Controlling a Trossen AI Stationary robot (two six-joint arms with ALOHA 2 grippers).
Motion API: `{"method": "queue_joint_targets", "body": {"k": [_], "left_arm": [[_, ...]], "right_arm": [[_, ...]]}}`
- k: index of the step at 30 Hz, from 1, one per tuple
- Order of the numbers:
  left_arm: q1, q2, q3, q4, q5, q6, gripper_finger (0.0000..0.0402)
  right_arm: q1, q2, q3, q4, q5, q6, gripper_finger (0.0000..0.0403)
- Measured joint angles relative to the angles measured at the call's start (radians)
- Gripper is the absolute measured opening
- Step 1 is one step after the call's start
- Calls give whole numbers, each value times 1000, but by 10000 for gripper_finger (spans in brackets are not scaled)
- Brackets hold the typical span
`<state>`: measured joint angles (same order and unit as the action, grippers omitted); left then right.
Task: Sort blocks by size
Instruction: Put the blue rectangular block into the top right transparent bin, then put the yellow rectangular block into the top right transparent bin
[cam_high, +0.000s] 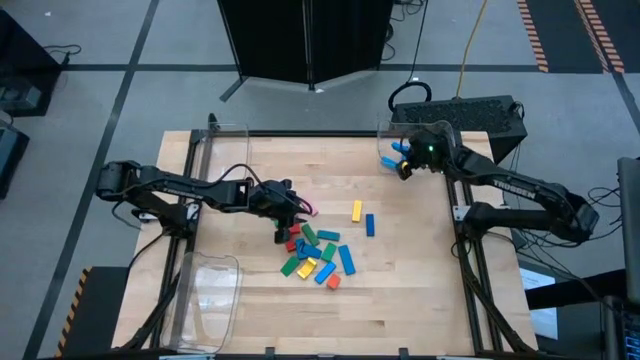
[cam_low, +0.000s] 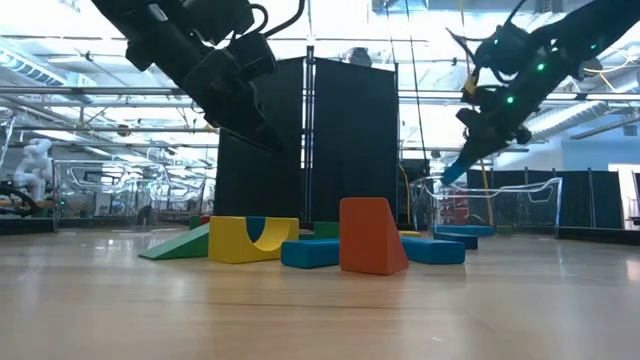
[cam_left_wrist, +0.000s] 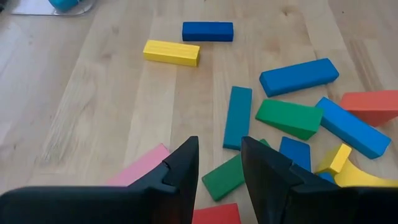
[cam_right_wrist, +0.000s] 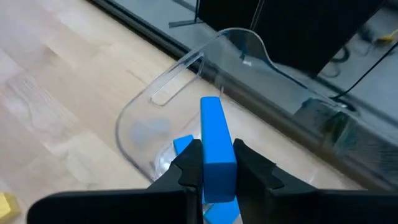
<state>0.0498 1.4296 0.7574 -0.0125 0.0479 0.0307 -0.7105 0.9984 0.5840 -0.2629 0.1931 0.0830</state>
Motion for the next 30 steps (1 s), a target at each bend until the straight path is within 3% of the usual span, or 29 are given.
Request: {"method": "queue_joint_targets", "body": {"k": [8,18,30], "left_arm": [[0,0,0,7,0,0,122],[1,0,0,-1,-5,0,122],[1,0,0,-68,-39,-8,122]], "right_arm": [[-119,144,0,25,-98,-1,49],[-142,285,0,177,-147,41,55],[-142,261,0,182,-143,63,152]]}}
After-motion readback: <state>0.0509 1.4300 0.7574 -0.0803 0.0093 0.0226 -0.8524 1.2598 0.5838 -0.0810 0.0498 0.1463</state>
